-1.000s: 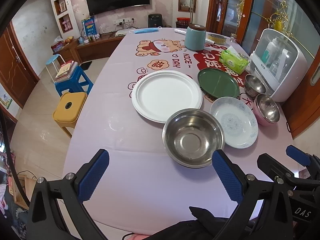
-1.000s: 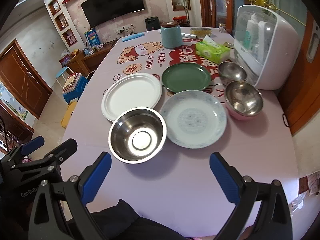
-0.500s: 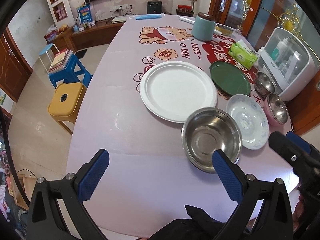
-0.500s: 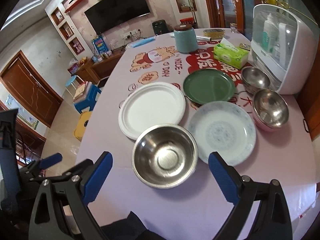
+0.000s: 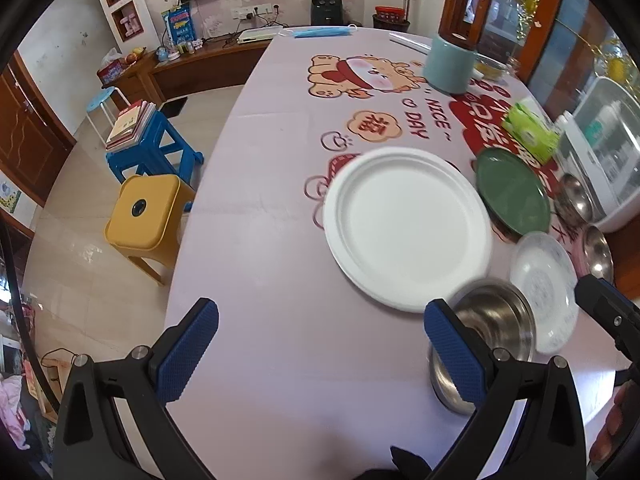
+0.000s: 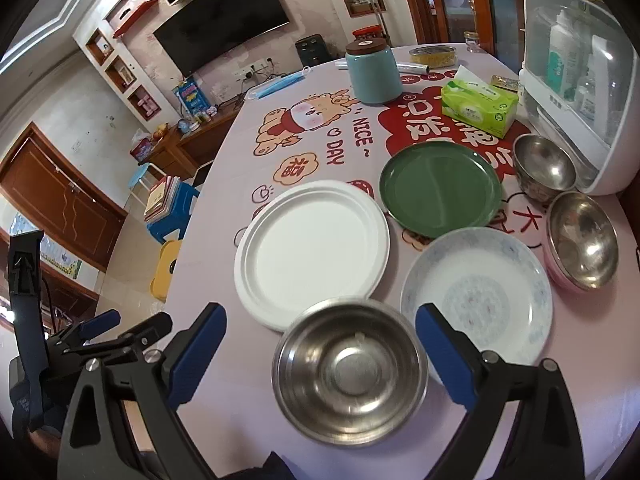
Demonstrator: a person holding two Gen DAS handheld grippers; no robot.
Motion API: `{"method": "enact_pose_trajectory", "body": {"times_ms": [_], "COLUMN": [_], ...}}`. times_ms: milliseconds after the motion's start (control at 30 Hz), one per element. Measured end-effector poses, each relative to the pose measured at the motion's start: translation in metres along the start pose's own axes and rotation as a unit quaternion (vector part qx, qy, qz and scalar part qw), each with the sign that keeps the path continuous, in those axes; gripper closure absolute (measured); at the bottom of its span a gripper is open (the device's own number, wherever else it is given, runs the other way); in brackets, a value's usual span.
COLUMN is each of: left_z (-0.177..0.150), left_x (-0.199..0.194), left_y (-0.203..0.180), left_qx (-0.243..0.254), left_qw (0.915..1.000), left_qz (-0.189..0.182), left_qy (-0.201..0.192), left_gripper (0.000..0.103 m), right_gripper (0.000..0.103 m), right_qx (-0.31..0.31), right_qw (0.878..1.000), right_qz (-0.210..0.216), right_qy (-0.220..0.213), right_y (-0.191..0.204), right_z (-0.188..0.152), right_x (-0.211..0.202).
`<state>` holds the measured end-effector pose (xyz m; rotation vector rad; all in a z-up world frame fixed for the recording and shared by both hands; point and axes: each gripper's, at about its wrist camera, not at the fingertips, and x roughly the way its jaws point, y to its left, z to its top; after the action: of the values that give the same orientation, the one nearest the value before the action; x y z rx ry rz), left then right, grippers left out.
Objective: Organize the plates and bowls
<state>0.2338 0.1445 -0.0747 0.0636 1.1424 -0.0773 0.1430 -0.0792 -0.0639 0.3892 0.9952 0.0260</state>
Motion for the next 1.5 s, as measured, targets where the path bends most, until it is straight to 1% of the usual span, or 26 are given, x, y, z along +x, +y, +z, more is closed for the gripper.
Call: {"method": "enact_pose_trajectory", "body": {"times_ms": [167,267,400,533,633,700,933,967,1067,1133,1200,1333,1400,1467,1500], "left_z": [0.025,0.034,0.041,0.044,0.047,0.049,0.049,0.048,0.049,0.049,0.05,0.048,0.048,0.049,0.049], "left_x": [0.027,0.044,0.064,0.085,0.102,0.115,0.153,0.159,0.171,0.177,0.182,0.192,0.191,0.191,0.191], "left_y": [0.013,0.019,0.024,0.025,0.022,0.019,0.013,0.011,0.009,0.007,0.004,0.0,-0.003,-0.004,-0.005], "left_qx": [-0.008,-0.013,-0.018,-0.019,-0.013,-0.009,-0.006,-0.005,-0.007,-0.004,-0.001,0.004,0.008,0.01,0.01], "left_qw": [0.9999,0.9998,0.9994,0.9986,0.9986,0.9984,0.9956,0.995,0.9934,0.9925,0.9919,0.99,0.9908,0.9908,0.991], "left_qz": [-0.007,-0.011,-0.02,-0.04,-0.04,-0.04,-0.059,-0.059,-0.067,-0.07,-0.072,-0.078,-0.078,-0.08,-0.081], "left_qy": [0.006,0.012,0.02,0.03,0.032,0.038,0.073,0.081,0.093,0.1,0.104,0.117,0.111,0.109,0.107], "left_gripper": [0.001,0.001,0.001,0.001,0.001,0.001,0.001,0.005,0.008,0.011,0.018,0.026,0.034,0.035,0.039], "right_gripper": [0.007,0.007,0.007,0.007,0.007,0.013,0.017,0.019,0.024,0.028,0.031,0.035,0.041,0.045,0.047], "right_qx": [0.01,0.011,0.01,0.011,0.013,0.014,0.01,0.01,0.013,0.014,0.015,0.019,0.02,0.019,0.017], "right_qw": [1.0,1.0,0.999,0.999,0.999,0.998,0.997,0.997,0.996,0.995,0.995,0.995,0.994,0.994,0.994], "right_qz": [-0.002,-0.005,-0.007,0.0,0.001,0.002,-0.013,-0.014,-0.015,-0.017,-0.022,-0.029,-0.031,-0.035,-0.035], "right_qy": [0.007,0.013,0.031,0.044,0.052,0.059,0.079,0.081,0.09,0.093,0.094,0.097,0.101,0.1,0.099], "right_y": [-0.007,-0.01,-0.016,-0.02,-0.024,-0.027,-0.036,-0.037,-0.041,-0.044,-0.046,-0.051,-0.052,-0.053,-0.052], "right_z": [0.019,0.028,0.034,0.038,0.038,0.038,0.041,0.041,0.041,0.041,0.041,0.041,0.041,0.041,0.042], "right_x": [0.025,0.039,0.061,0.08,0.096,0.107,0.136,0.139,0.15,0.155,0.159,0.165,0.168,0.171,0.171]}}
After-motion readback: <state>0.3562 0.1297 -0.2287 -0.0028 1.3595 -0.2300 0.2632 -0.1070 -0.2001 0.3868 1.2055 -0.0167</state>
